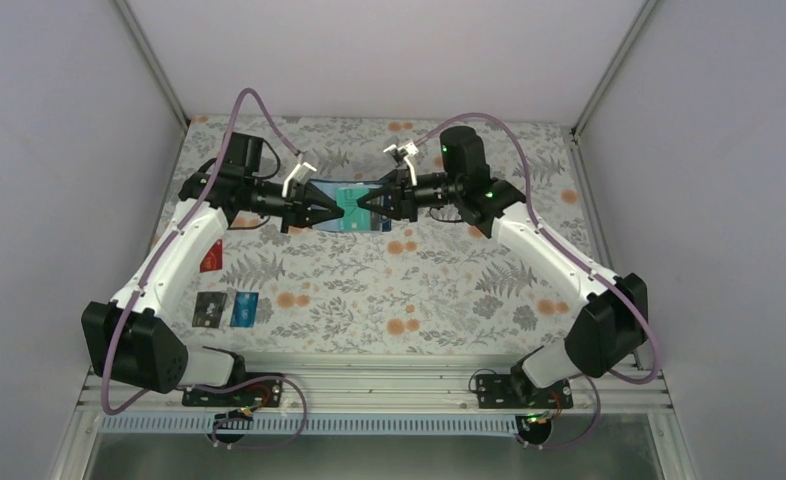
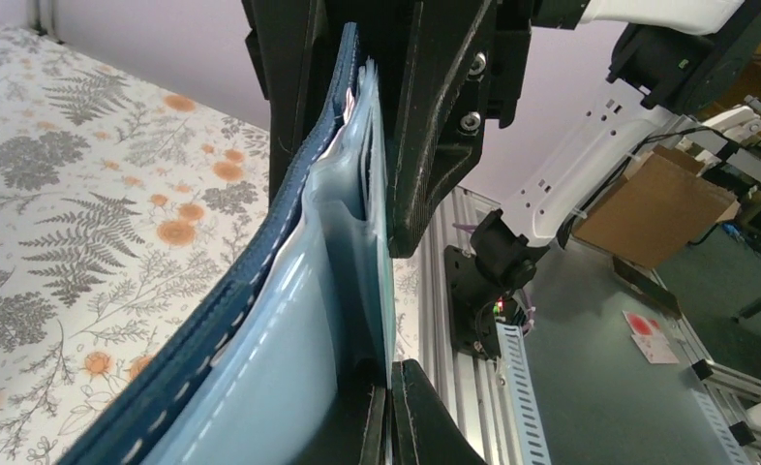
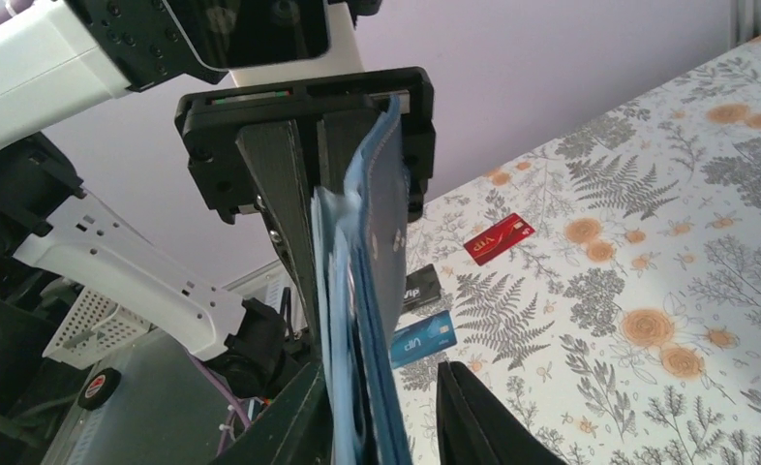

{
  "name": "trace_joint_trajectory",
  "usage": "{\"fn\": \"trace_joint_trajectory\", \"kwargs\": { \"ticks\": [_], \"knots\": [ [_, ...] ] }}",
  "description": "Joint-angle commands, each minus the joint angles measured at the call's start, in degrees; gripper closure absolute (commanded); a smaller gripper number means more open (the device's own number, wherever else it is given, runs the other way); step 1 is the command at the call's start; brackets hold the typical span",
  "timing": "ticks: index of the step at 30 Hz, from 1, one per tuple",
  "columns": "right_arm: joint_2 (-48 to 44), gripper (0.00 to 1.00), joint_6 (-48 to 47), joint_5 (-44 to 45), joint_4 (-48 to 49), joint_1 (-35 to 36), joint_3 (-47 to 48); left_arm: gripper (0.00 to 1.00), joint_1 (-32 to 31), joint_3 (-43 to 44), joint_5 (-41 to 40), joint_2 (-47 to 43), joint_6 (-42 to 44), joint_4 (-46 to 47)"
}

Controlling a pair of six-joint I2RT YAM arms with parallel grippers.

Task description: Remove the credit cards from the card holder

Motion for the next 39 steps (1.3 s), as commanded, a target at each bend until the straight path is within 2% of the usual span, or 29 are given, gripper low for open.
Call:
{"fn": "trace_joint_trajectory", "kwargs": {
  "ticks": [1, 7, 8, 12, 13, 15, 17, 19, 22, 31, 39],
  "knots": [
    [-2.2, 0.70, 0.0, 1.2, 2.7, -1.3, -2.4, 0.98, 1.2, -0.7, 4.5, -0.9, -0.4, 2.4],
    [-2.1, 0.64, -0.8, -1.1, 2.6, -1.3, -3.4, 0.98, 2.0, -0.6, 5.0, -1.1, 0.4, 1.8],
    [-2.1, 0.68, -0.9, -1.3, 2.6, -1.3, -3.4, 0.98, 2.0, -0.7, 4.9, -1.2, 0.4, 1.9],
    [-2.1, 0.92, -1.2, -1.6, 2.2, -1.2, -3.3, 0.98, 2.1, -0.8, 4.9, -1.2, 0.5, 1.9],
    [-2.2, 0.95, -1.3, -1.5, 2.2, -1.3, -3.4, 0.98, 2.1, -0.8, 4.8, -1.2, 1.1, 1.5],
    [-2.4, 0.96, -1.7, -1.5, 2.1, -1.4, -3.4, 0.98, 2.2, -0.6, 5.0, -1.2, 2.6, 0.4],
    [-2.7, 0.96, -2.0, -2.0, 1.9, -1.6, -3.3, 0.86, 2.3, -0.5, 5.0, -1.5, 3.2, -0.1],
    [-2.9, 0.96, -2.3, -3.1, 1.8, -1.6, -3.2, 0.84, 2.3, -0.7, 4.8, -1.6, 3.1, 0.0],
    [-3.7, 0.96, -2.7, -3.0, 1.6, -1.6, -3.0, 0.97, 2.4, -1.1, 5.2, -1.6, 2.9, 0.1],
    [-5.4, 0.96, -4.3, -1.4, -0.9, -3.0, -3.4, 0.98, 4.8, -0.9, 8.9, -1.7, 4.3, -1.6],
    [-5.2, 0.95, -4.8, -3.6, -1.7, -3.5, -3.3, 0.98, 5.4, -1.6, 7.8, -2.2, 4.2, -1.1]
  ]
}}
